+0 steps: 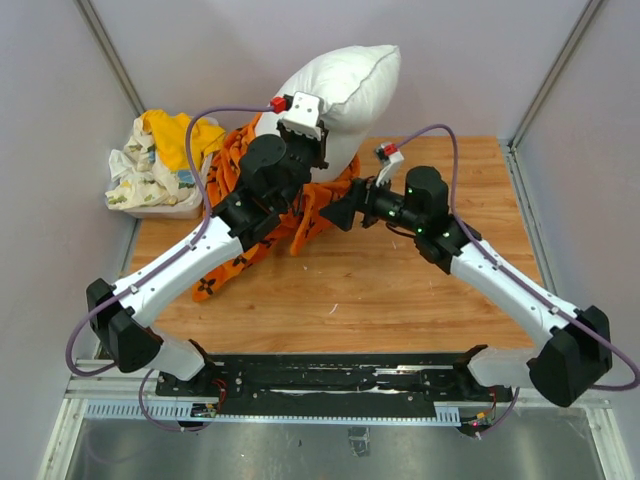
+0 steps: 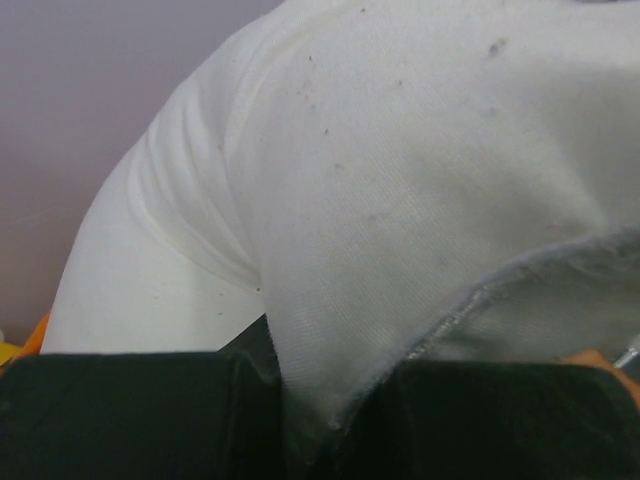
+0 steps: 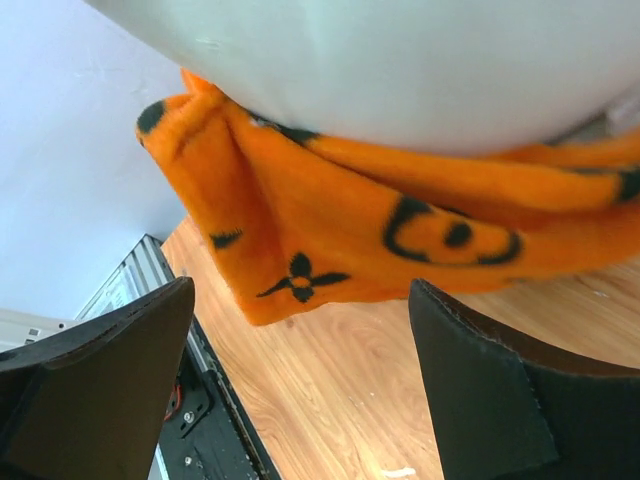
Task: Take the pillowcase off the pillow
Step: Remove the pillow from the pillowcase.
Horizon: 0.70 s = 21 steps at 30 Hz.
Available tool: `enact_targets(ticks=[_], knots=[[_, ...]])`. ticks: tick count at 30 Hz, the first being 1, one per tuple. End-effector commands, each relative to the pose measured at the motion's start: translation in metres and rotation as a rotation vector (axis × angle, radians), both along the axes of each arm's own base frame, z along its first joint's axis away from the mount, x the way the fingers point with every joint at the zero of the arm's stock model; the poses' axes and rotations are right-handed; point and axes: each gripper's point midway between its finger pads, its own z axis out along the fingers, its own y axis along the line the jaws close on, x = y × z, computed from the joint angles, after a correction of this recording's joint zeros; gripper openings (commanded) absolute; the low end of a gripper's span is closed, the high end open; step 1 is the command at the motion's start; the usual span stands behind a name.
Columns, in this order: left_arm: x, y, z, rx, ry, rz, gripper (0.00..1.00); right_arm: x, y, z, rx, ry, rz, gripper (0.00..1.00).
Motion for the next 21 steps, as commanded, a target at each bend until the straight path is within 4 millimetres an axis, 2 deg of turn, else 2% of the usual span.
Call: enact_targets(ticks=[1, 5, 7, 8, 9, 13, 15, 16, 21], knots=[[-0.023, 0.005, 0.091, -0.188, -0.188, -0.022, 0.0, -0.001, 0.037, 0.022, 0.019, -0.083, 0.058, 0.87], [-0.02, 0.004, 0.092, -0.188, -0.187, -0.001, 0.0, -0.007, 0.062, 0.025, 0.015, -0.09, 0.065, 0.88], [-0.018, 0.005, 0.09, -0.191, -0.182, 0.016, 0.0, 0.0, 0.065, 0.016, -0.004, -0.059, -0.002, 0.88], [-0.017, 0.005, 0.09, -0.193, -0.179, 0.021, 0.0, 0.003, 0.065, 0.01, -0.008, -0.039, -0.037, 0.84], [-0.017, 0.005, 0.09, -0.195, -0.177, 0.023, 0.0, 0.007, 0.063, 0.003, -0.019, -0.02, -0.08, 0.76], [-0.016, 0.009, 0.095, -0.202, -0.179, 0.045, 0.0, 0.018, 0.048, -0.025, -0.066, 0.02, -0.239, 0.21], [-0.015, 0.013, 0.099, -0.2, -0.184, 0.068, 0.0, 0.017, 0.04, -0.038, -0.085, 0.035, -0.276, 0.04], [-0.014, 0.017, 0.102, -0.197, -0.189, 0.087, 0.0, 0.017, 0.035, -0.044, -0.096, 0.042, -0.292, 0.01], [-0.006, 0.04, 0.117, -0.178, -0.231, 0.231, 0.0, 0.01, 0.003, -0.065, -0.146, 0.041, -0.367, 0.01]])
